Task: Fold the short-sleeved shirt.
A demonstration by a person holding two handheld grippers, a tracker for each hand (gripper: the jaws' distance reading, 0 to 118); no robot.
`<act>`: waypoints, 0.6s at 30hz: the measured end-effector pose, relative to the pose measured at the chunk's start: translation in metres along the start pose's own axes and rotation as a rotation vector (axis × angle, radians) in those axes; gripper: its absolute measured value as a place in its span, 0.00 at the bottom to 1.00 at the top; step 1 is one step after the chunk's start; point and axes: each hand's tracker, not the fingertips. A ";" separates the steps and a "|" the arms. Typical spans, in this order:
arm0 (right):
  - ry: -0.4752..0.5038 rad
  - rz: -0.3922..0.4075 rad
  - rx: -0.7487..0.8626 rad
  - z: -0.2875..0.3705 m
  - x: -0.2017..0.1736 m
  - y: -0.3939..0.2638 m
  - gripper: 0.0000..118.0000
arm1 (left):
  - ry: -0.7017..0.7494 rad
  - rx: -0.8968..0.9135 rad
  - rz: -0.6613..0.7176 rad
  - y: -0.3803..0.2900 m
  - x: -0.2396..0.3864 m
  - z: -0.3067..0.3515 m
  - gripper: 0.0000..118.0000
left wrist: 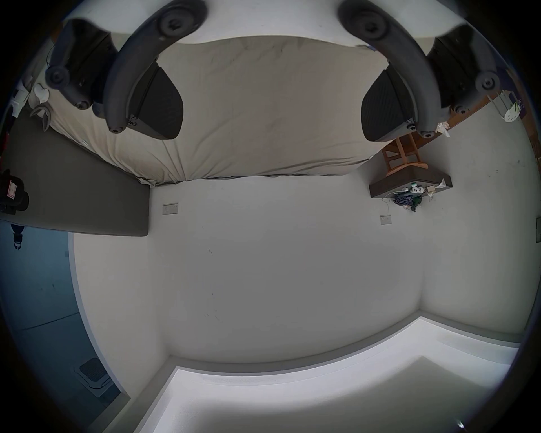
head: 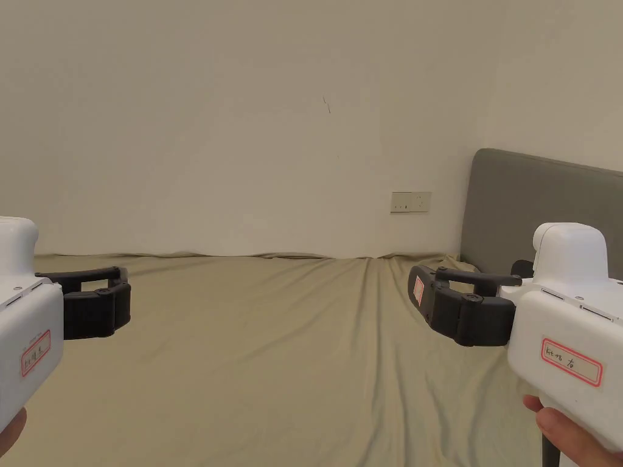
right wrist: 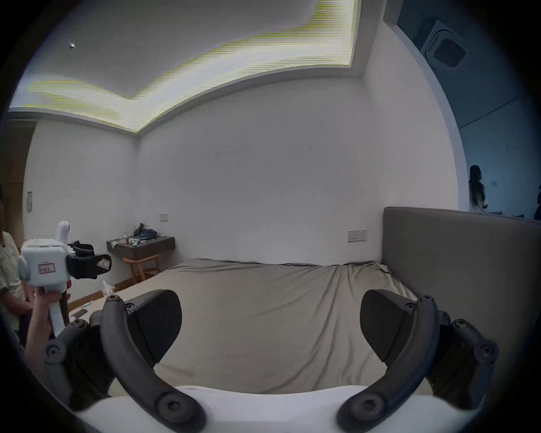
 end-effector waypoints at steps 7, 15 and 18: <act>-0.149 0.012 0.004 -0.002 0.003 -0.015 1.00 | -0.016 0.016 0.018 0.001 0.002 -0.001 1.00; -0.257 -0.076 -0.099 -0.013 0.001 0.004 1.00 | -0.029 -0.002 0.002 0.001 0.004 -0.004 1.00; -0.253 -0.020 -0.048 -0.010 -0.003 0.009 1.00 | -0.032 0.001 -0.003 0.001 0.004 -0.004 1.00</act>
